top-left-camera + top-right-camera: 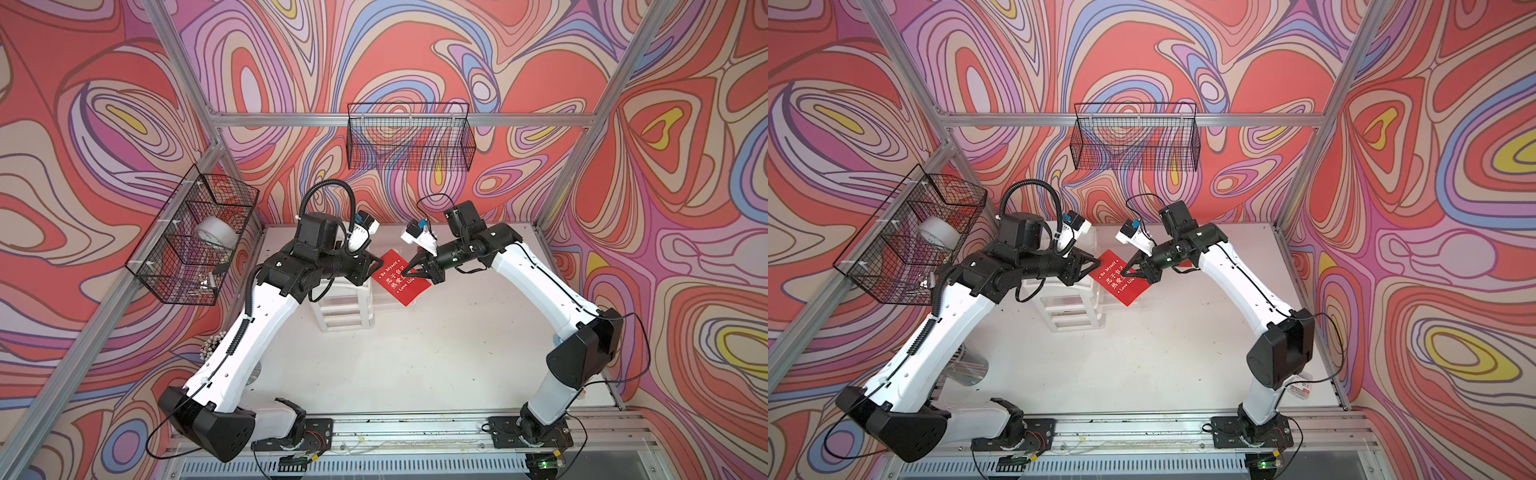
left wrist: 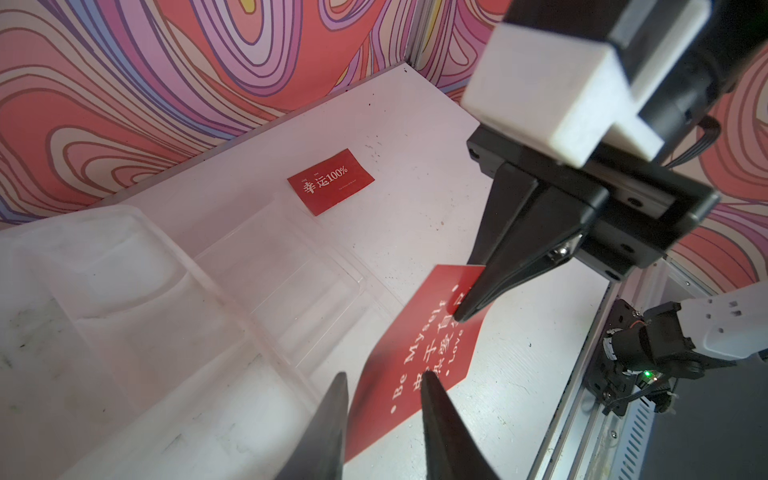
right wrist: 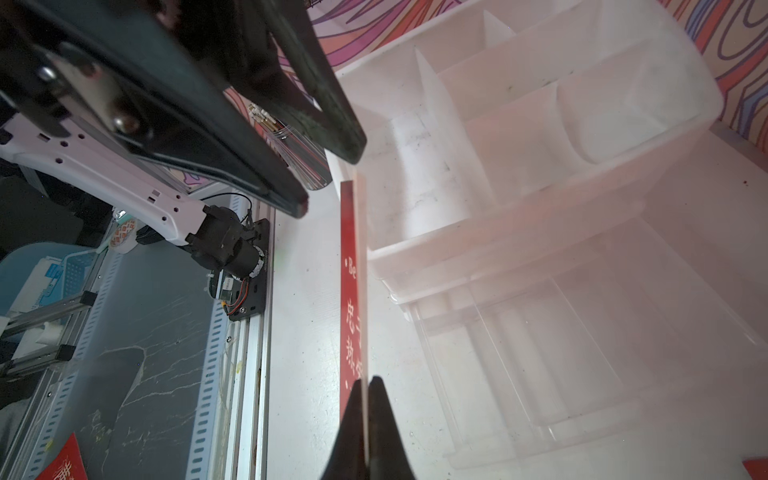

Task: Take the postcards out of the drawer
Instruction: Place the postcard at the center of the board.

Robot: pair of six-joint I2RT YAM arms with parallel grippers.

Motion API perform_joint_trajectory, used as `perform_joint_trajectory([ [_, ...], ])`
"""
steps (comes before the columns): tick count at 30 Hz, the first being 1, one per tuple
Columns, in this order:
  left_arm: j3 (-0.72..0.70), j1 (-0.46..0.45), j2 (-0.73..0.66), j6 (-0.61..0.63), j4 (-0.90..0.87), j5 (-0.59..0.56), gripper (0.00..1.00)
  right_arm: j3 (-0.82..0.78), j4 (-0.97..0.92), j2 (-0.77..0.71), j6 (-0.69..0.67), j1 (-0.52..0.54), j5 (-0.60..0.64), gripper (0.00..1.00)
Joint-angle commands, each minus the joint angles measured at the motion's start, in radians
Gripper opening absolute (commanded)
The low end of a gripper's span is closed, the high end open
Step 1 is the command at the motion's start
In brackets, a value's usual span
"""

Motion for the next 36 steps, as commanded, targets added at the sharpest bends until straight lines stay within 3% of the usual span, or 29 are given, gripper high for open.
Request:
perform_joint_trajectory([
  [1,0.031,-0.006,0.002,0.039,-0.042,0.033,0.32,-0.009,-0.026,-0.005,-0.043,0.004,-0.056,0.00],
  [6,0.038,-0.006,0.015,0.047,-0.061,0.057,0.32,-0.017,-0.020,-0.010,-0.056,0.003,-0.064,0.00],
  [13,0.045,-0.006,0.029,0.090,-0.096,0.186,0.33,-0.025,-0.011,-0.007,-0.069,0.003,-0.081,0.00],
  [21,0.043,-0.006,0.034,0.091,-0.101,0.194,0.30,-0.044,0.003,-0.021,-0.072,0.003,-0.088,0.00],
  [36,0.048,-0.007,0.049,0.088,-0.106,0.188,0.00,-0.084,0.033,-0.056,-0.078,0.000,-0.101,0.00],
])
